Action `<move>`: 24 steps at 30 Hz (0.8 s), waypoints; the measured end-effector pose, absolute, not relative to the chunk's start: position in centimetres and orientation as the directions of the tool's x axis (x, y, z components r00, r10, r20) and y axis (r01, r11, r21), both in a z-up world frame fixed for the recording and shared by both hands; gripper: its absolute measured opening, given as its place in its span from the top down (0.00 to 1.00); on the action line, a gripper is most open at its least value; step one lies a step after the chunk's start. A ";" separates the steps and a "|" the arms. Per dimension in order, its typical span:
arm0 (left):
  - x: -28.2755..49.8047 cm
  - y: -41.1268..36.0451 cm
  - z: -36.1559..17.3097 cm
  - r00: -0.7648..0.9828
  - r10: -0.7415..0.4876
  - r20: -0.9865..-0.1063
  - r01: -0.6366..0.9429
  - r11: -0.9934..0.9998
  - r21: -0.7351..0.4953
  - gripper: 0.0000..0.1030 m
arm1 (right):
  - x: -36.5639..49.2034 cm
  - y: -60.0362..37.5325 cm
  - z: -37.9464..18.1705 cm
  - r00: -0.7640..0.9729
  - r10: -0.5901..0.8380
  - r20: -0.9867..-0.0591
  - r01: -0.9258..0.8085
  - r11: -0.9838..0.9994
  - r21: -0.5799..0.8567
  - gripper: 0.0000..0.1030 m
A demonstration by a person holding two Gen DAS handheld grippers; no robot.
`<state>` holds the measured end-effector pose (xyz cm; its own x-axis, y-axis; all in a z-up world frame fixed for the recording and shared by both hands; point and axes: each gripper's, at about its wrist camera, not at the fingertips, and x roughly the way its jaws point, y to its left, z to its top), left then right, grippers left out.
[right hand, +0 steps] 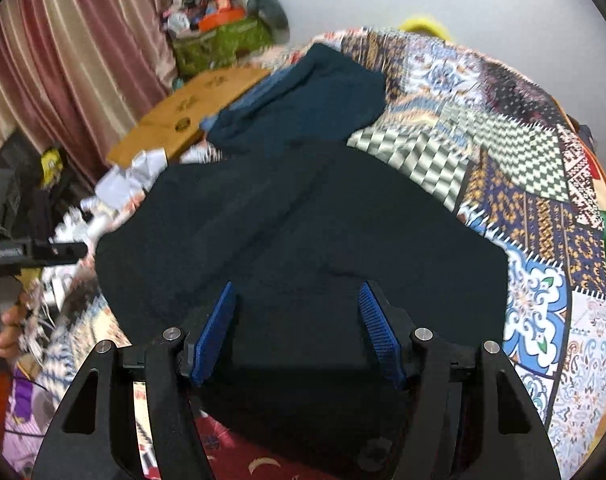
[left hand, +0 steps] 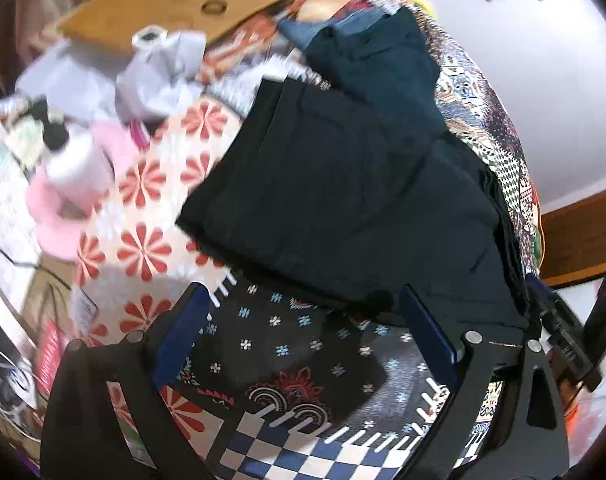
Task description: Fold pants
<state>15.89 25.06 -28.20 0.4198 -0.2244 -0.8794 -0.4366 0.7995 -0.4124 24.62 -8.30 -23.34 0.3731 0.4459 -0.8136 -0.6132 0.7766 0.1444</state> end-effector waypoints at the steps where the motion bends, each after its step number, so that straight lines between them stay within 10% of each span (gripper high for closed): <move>1: 15.9 25.3 -28.6 0.416 -0.239 -0.877 -0.441 0.791 -0.424 0.06 | 24.3 -8.3 -23.3 0.384 0.445 -0.809 -0.618 0.775 0.133 0.41; 20: 20.8 29.8 -35.2 0.437 -0.481 -0.760 -0.501 0.572 -0.650 0.06 | 24.6 -8.5 -24.0 0.333 0.484 -0.809 -0.602 0.770 0.213 0.37; 24: 21.4 29.7 -34.8 0.427 -0.394 -0.814 -0.518 0.631 -0.578 0.30 | 24.5 -8.7 -24.0 0.334 0.487 -0.807 -0.598 0.771 0.218 0.36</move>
<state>21.39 29.73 -34.82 0.4273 -0.3942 -0.8137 -0.5178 0.6310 -0.5776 24.50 -8.72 -24.03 0.3339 0.4871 -0.8070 -0.5977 0.7714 0.2183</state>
